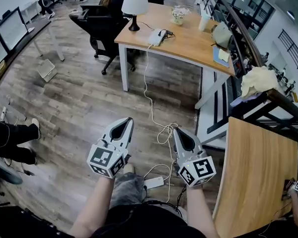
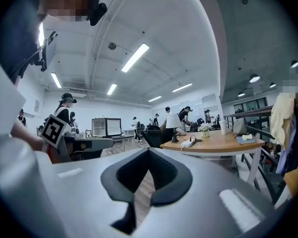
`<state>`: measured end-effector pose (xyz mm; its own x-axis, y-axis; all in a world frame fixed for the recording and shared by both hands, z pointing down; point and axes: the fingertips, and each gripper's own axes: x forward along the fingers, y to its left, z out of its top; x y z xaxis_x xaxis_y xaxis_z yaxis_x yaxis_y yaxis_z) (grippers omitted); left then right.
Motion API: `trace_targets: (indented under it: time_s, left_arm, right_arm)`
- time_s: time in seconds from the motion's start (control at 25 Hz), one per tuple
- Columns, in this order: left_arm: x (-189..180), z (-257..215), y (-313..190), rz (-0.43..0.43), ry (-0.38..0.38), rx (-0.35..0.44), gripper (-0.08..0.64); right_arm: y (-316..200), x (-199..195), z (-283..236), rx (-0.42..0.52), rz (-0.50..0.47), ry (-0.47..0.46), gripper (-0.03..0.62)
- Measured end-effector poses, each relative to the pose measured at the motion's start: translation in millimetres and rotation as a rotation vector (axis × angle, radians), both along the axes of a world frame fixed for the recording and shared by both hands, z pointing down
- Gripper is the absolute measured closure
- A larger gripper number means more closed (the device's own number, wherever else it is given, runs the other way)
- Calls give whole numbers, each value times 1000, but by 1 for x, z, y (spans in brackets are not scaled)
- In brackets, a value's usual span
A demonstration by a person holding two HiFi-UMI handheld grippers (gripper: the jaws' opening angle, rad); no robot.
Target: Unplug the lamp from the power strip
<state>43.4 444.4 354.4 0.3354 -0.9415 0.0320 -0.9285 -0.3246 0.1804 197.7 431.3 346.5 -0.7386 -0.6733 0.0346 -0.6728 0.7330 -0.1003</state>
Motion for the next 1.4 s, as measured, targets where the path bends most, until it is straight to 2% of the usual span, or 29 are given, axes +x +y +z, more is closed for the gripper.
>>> trace_targets:
  time_s: [0.2,0.52,0.76,1.08,1.4]
  left_arm:
    - [-45,1,-43,14,12,-5,563]
    - [-97,5,-95,26,3,7,563]
    - [-115,-7,-119,24,3,28,563]
    - [-128,0,-156,30,11,27,563]
    - [-135,5,-216,36,17,22,563]
  right_arm:
    - [-42,-35,4,-21,31,-11,584]
    - [-95,-84,4,6,41,-18,584]
    - [-115,-107,0,9,28,-16,584]
    - [-150,-129,-3,21,8,-9,584]
    - [-210,-144,3,20,-4,1,584]
